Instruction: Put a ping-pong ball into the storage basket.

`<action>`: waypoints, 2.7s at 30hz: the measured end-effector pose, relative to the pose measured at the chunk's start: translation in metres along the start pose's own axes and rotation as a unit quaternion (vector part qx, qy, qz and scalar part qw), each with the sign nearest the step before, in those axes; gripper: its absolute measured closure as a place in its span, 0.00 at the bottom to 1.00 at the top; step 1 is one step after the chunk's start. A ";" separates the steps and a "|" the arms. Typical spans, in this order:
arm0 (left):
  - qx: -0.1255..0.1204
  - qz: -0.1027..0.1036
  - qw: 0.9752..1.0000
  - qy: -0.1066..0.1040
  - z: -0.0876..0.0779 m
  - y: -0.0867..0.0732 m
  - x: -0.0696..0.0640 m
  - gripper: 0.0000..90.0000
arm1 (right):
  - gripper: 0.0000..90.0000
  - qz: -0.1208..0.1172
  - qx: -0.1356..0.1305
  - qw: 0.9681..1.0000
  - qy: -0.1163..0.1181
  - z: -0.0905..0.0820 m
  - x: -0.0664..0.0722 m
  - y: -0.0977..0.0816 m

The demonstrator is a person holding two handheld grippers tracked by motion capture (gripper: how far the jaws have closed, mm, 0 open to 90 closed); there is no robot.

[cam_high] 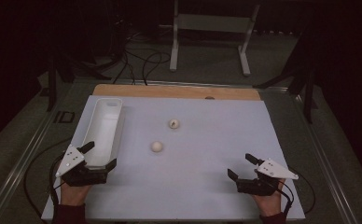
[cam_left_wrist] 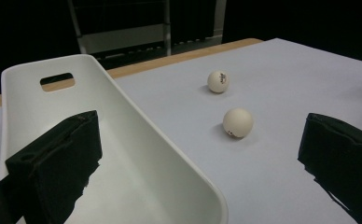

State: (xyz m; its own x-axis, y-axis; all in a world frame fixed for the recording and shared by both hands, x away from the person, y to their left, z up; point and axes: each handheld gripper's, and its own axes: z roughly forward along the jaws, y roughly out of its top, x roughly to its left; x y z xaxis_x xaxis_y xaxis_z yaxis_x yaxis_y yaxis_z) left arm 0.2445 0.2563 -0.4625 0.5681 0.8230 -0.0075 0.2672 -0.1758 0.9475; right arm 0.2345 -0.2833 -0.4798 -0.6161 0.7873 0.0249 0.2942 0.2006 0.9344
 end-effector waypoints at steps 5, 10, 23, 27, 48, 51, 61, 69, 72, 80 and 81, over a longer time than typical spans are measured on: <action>0.003 0.001 1.000 0.001 0.001 0.000 0.001 0.00 | 0.09 0.003 0.000 1.000 -0.001 0.000 0.000 0.000; 0.002 0.001 1.000 0.001 0.001 0.000 0.001 0.00 | 0.09 0.003 -0.003 1.000 0.000 0.001 0.000 -0.001; 0.006 -0.007 1.000 -0.008 0.005 0.006 -0.002 0.00 | 0.09 0.000 -0.001 1.000 -0.006 0.000 0.000 -0.002; 0.006 -0.012 1.000 -0.007 0.005 0.012 -0.004 0.00 | 0.09 -0.005 0.002 1.000 -0.009 -0.001 0.000 -0.003; 0.035 0.005 0.999 -0.035 0.026 0.042 -0.014 0.00 | 0.09 0.001 -0.004 1.000 -0.020 -0.001 -0.001 -0.004; 0.040 0.013 0.998 -0.040 0.029 0.046 -0.015 0.00 | 0.09 0.000 -0.005 1.000 -0.021 -0.002 -0.001 -0.004; 0.045 0.014 0.998 -0.046 0.039 0.058 -0.020 0.00 | 0.09 0.001 -0.005 1.000 -0.020 -0.001 -0.001 -0.004; 0.049 0.023 0.997 -0.052 0.052 0.066 -0.026 0.00 | 0.09 0.002 -0.007 1.000 -0.024 -0.002 -0.002 -0.004; 0.052 0.024 0.997 -0.054 0.059 0.068 -0.028 0.00 | 0.09 0.002 -0.006 1.000 -0.024 -0.002 -0.002 -0.004; 0.057 0.030 0.996 -0.057 0.070 0.073 -0.034 0.00 | 0.09 0.001 -0.007 1.000 -0.023 -0.002 -0.002 -0.004; 0.057 0.029 0.996 -0.057 0.071 0.073 -0.035 0.00 | 0.09 0.001 -0.007 1.000 -0.023 -0.002 -0.002 -0.004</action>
State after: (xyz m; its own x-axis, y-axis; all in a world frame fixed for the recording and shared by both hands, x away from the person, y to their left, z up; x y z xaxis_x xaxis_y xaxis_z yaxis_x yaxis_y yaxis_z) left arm 0.2995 0.1766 -0.4157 0.6688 0.7434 0.0041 0.3143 -0.2877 0.9047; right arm 0.2327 -0.2866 -0.4827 -0.5809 0.8139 0.0108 0.2846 0.1906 0.9395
